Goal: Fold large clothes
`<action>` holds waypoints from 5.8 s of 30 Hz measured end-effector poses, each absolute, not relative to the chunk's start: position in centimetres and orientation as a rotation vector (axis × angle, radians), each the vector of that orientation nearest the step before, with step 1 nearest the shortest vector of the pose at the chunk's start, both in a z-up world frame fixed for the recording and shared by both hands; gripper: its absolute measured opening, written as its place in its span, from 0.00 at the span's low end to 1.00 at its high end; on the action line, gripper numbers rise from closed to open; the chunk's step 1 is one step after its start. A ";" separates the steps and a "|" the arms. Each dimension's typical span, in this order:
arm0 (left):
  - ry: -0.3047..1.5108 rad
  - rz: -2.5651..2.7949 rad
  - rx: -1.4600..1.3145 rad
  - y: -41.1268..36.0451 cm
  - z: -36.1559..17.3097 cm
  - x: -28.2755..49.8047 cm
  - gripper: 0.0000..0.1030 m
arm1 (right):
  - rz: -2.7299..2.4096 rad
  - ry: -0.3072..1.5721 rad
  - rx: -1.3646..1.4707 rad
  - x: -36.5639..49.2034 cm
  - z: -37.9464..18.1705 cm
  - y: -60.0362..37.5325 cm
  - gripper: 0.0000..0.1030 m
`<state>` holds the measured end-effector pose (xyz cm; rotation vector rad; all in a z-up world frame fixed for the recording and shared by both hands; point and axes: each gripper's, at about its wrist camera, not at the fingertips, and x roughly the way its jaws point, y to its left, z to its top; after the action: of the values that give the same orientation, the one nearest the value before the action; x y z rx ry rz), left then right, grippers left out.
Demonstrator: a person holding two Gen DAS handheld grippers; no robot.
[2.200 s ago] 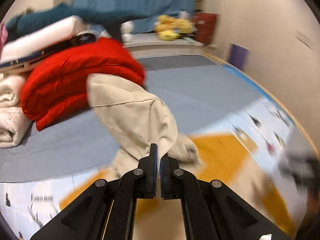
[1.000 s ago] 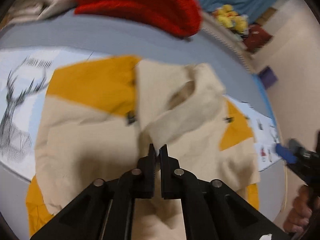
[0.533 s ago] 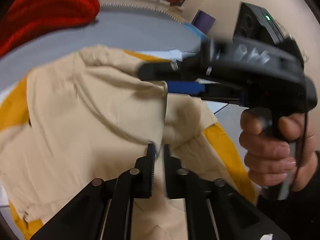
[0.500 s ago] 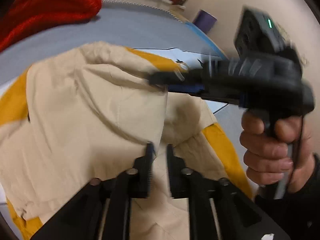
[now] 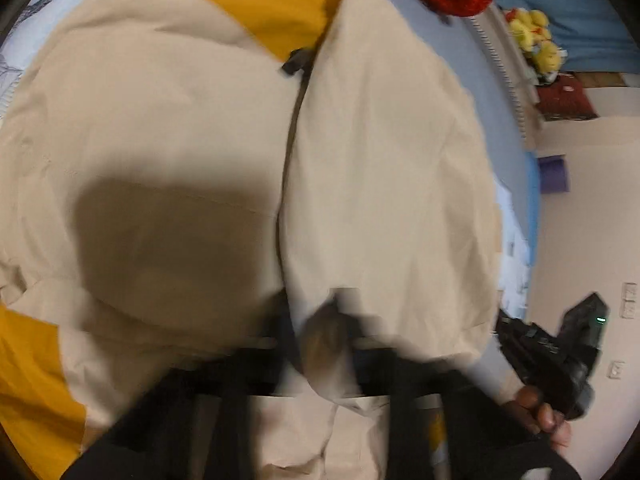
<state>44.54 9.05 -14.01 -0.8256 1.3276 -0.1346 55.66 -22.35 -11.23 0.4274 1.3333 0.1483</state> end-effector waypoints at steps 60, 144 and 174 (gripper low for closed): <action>1.302 -0.121 -0.184 6.9 -10.3 42.1 0.10 | 0.340 1.350 0.205 51.2 -10.8 -15.7 0.33; 1.426 0.227 -0.226 16.2 -14.9 10.3 0.22 | -0.157 1.416 0.072 17.8 -11.2 -41.3 0.44; 0.992 -0.101 -0.323 16.2 4.3 0.7 0.02 | 0.205 0.911 0.179 12.2 8.5 -36.8 0.03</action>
<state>0.70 16.18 4.29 -0.3233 0.9917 -0.1007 12.19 -36.81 8.46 0.1792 0.9113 0.2046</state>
